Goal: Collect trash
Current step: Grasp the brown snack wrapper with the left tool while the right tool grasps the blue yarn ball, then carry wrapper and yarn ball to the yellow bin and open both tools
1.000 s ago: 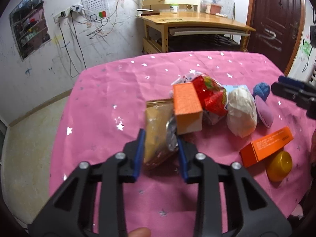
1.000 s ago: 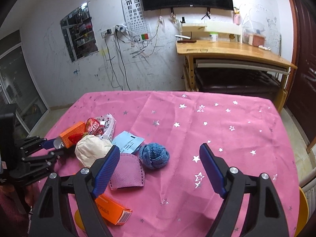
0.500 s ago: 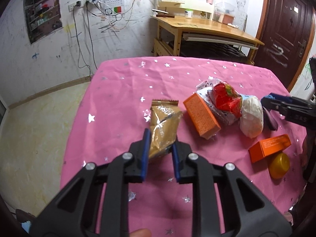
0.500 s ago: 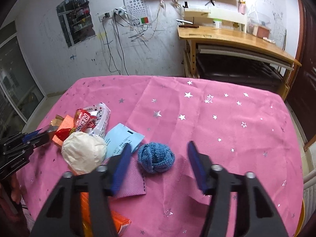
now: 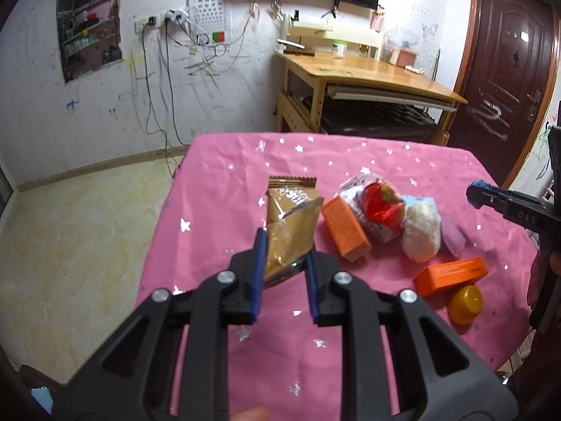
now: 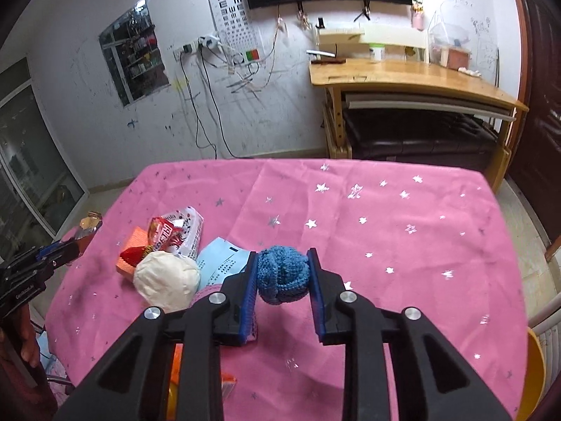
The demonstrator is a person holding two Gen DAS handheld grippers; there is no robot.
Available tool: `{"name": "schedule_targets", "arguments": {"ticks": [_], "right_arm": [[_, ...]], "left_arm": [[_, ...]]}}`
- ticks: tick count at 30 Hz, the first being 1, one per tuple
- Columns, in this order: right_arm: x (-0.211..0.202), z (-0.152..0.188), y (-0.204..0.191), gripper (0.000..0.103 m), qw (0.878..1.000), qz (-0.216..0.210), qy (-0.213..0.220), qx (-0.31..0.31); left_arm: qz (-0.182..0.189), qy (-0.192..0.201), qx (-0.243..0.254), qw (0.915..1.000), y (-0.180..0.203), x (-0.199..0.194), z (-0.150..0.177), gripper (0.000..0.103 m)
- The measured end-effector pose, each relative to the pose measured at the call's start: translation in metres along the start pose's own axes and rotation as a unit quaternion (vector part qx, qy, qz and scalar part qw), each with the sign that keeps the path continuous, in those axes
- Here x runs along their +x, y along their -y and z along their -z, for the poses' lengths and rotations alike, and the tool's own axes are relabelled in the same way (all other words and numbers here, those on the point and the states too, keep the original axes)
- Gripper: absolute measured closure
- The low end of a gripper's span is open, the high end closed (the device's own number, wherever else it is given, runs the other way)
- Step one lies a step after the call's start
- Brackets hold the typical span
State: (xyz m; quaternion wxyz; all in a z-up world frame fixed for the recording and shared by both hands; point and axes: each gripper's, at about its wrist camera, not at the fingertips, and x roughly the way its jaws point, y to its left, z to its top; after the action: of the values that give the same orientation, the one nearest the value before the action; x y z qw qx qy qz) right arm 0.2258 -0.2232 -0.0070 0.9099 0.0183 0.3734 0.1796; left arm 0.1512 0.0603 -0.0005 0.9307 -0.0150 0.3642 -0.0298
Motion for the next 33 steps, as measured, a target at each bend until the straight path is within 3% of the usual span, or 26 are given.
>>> {"name": "schedule_targets", "arguments": {"ticks": [11,22,33], "right_arm": [[-0.055,0.019,0.035,0.082,0.999,0.015,0.04,0.027],[-0.121,0.058,0.11,0.082,0.991,0.059,0.079,0.088],[-0.166,0.102,0.179,0.082,0.977,0.106,0.106,0.149]], "left_arm": [[0.017,0.023,0.023,0.9993,0.045,-0.029,-0.009,0.084],[0.085,0.026,0.075,0.9932,0.142,-0.031,-0.02,0.084],[0.145,0.018,0.138,0.9797,0.247,-0.028,-0.025,0.084]]}}
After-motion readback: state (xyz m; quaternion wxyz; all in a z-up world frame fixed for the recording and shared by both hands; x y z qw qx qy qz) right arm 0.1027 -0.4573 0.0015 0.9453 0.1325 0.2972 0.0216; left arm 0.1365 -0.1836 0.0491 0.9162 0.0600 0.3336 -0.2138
